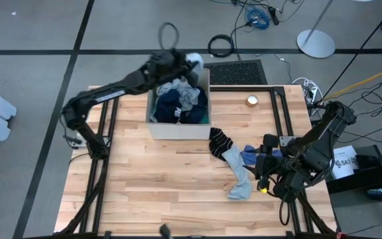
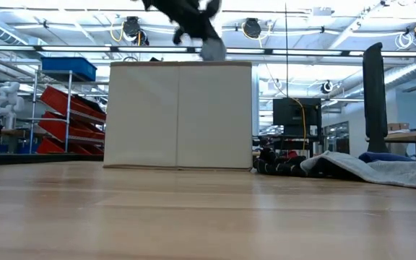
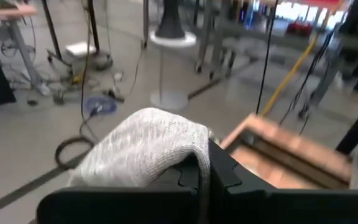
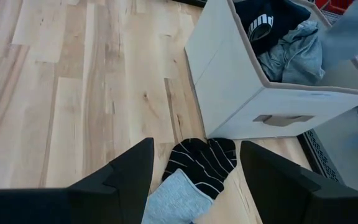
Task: Sort clothes
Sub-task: Put the gray sock into the white laundry organizer
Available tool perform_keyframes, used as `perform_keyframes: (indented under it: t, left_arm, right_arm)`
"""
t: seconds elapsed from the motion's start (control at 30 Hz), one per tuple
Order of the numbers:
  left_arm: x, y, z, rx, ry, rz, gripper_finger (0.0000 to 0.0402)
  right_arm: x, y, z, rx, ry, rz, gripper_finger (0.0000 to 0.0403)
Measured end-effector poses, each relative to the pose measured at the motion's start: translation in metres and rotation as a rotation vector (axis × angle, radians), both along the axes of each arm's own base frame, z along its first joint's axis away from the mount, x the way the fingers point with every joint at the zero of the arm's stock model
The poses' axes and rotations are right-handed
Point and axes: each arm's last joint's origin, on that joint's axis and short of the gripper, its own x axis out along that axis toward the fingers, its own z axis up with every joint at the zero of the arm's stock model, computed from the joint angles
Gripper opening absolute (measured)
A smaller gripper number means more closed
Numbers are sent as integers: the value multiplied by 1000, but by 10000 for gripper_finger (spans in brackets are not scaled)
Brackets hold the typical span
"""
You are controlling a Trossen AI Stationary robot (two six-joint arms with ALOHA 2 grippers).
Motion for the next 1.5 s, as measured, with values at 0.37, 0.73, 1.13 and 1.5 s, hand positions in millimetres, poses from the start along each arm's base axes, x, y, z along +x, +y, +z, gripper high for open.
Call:
perform_keyframes:
  t: [0.37, 0.73, 1.13, 1.5]
  left_arm:
    - [17, 7, -68, -136, 380, -28, 1]
    - [41, -11, -117, -258, 546, -124, 1]
    - [46, -16, -102, -170, 543, -158, 38]
    - [36, -23, -38, -196, 581, -143, 101]
  right_arm:
    - [-6, 5, -1, 31, -6, 6, 226]
    - [-11, 11, -1, 50, -13, 23, 226]
    - [-11, 11, -1, 51, -13, 24, 226]
    - [-11, 11, -1, 51, -13, 24, 226]
